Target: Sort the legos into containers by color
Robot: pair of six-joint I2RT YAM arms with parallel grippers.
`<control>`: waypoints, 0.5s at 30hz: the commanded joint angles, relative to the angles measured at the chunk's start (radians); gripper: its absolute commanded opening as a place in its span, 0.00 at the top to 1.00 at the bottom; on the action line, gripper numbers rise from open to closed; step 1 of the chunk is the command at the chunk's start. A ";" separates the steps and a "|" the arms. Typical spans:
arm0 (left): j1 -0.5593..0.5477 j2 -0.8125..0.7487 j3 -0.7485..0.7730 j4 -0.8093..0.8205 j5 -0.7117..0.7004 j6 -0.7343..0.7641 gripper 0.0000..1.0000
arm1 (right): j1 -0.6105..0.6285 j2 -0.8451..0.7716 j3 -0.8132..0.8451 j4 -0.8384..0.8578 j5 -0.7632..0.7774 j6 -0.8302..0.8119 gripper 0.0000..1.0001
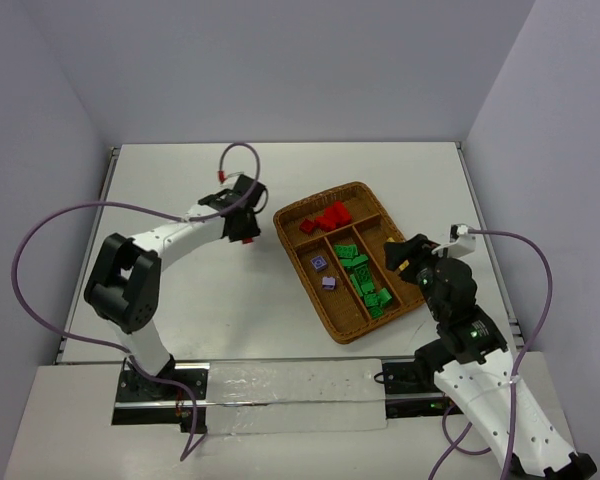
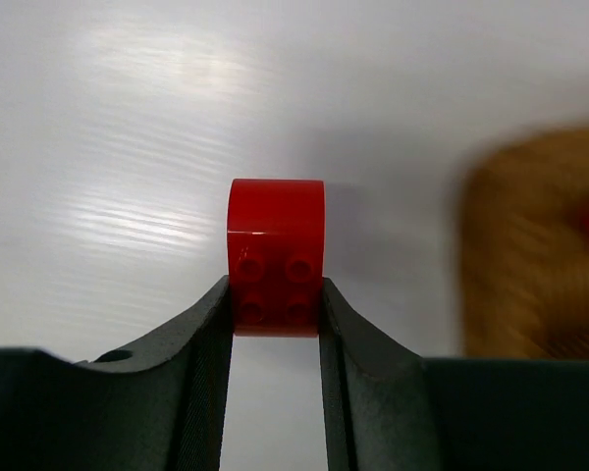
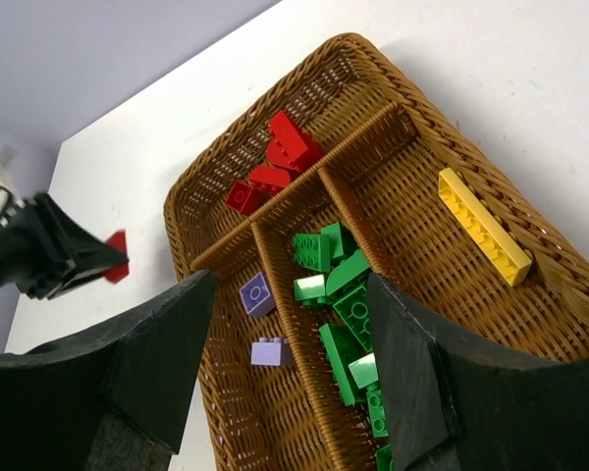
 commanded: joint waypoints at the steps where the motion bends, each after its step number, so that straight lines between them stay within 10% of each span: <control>1: -0.101 -0.037 0.139 0.061 0.109 0.003 1.00 | -0.004 -0.020 0.033 0.016 0.044 -0.040 0.29; 11: -0.162 0.210 0.378 0.069 0.198 0.017 0.95 | -0.003 -0.052 0.077 -0.056 0.050 -0.056 0.29; 15: -0.162 0.272 0.448 -0.001 0.158 0.014 0.44 | -0.004 -0.066 0.074 -0.075 0.065 -0.053 0.29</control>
